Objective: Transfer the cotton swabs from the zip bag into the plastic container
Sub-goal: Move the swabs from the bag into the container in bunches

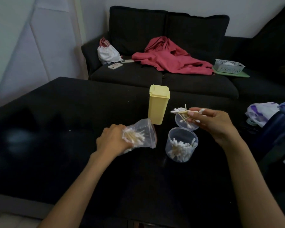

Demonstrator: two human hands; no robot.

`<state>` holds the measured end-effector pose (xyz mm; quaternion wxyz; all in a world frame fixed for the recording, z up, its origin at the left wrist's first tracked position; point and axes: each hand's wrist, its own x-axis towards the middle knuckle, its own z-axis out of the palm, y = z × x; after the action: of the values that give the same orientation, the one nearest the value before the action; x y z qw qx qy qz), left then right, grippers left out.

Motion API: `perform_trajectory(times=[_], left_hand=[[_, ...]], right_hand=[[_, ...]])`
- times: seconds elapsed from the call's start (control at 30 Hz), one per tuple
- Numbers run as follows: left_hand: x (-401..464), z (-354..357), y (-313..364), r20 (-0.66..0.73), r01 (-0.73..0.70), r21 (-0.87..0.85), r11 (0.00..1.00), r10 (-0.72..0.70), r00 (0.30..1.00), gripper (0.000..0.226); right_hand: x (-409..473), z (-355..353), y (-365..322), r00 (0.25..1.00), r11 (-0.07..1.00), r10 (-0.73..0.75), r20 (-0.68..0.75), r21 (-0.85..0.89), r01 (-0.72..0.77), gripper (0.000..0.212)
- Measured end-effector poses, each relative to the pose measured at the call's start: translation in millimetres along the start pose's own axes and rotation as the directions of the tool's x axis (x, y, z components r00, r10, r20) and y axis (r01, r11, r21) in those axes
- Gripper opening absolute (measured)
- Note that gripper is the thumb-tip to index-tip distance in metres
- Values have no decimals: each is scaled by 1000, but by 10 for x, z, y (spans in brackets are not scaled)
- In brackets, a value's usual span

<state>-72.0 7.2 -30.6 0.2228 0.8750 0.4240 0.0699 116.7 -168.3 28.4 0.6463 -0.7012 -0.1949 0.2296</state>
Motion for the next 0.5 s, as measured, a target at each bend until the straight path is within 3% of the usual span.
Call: perform_trajectory(times=[0.07, 0.2, 0.27, 0.37, 0.43, 0.5], left_hand=[[9, -3, -57, 27, 27, 43, 999, -28, 999, 59], [44, -93, -53, 235, 44, 112, 993, -69, 969, 114], [15, -202, 107, 209, -34, 17, 999, 30, 978, 107], [15, -323, 522, 108, -159, -298, 941, 199, 974, 61], [31, -317, 848, 218, -87, -472, 877, 212, 953, 49], [56, -233, 1086, 385, 27, -521, 853, 206, 900, 52]], right_hand=[[41, -14, 96, 997, 997, 70, 19, 33, -70, 13], [81, -59, 186, 986, 984, 168, 23, 57, -169, 21], [87, -82, 191, 984, 980, 176, 38, 85, -179, 20], [100, -114, 173, 979, 973, 181, 96, 126, -192, 25], [117, -124, 164, 973, 964, 190, 128, 166, -210, 29], [126, -105, 166, 975, 944, 187, 116, 253, -211, 23]])
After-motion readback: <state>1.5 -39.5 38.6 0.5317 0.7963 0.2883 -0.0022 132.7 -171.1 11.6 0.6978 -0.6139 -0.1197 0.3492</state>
